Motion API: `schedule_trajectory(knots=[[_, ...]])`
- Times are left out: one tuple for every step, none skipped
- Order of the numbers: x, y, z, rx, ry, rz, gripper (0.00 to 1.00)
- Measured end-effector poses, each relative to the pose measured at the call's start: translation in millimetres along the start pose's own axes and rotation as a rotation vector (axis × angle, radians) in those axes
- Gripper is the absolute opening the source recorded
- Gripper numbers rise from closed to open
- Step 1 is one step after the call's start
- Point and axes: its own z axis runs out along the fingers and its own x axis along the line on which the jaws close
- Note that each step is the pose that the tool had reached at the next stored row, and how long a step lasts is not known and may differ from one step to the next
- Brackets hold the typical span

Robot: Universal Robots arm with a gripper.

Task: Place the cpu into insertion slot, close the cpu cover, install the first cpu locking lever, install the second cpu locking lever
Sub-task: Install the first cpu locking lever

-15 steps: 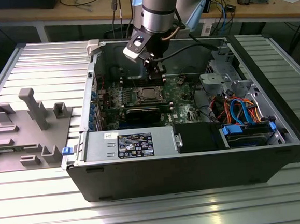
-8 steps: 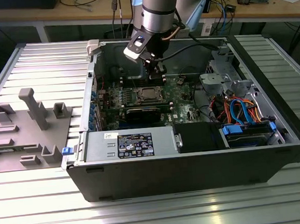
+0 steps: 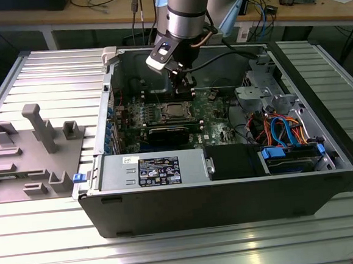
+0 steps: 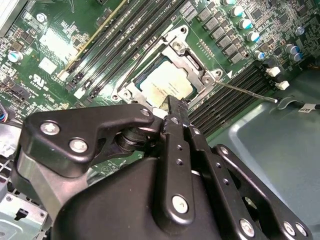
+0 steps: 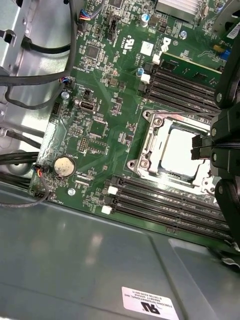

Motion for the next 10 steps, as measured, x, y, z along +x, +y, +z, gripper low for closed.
schedule_trajectory(knots=[[0.0, 0.0, 0.0, 0.0001, -0.0002, -0.003, 0.11], [0.0, 0.0, 0.0, 0.0001, -0.0003, -0.006, 0.11], [0.0, 0.0, 0.0, 0.0002, -0.0004, -0.008, 0.11], [0.0, 0.0, 0.0, 0.0003, -0.0006, -0.011, 0.11], [0.0, 0.0, 0.0, 0.0004, -0.0008, -0.016, 0.11], [0.0, 0.0, 0.0, 0.0005, -0.001, -0.018, 0.11], [0.0, 0.0, 0.0, 0.0006, -0.0011, -0.021, 0.11], [0.0, 0.0, 0.0, 0.0007, -0.0013, -0.025, 0.11], [0.0, 0.0, 0.0, 0.0008, -0.0015, -0.027, 0.11], [0.0, 0.0, 0.0, 0.0008, -0.0016, -0.03, 0.11]])
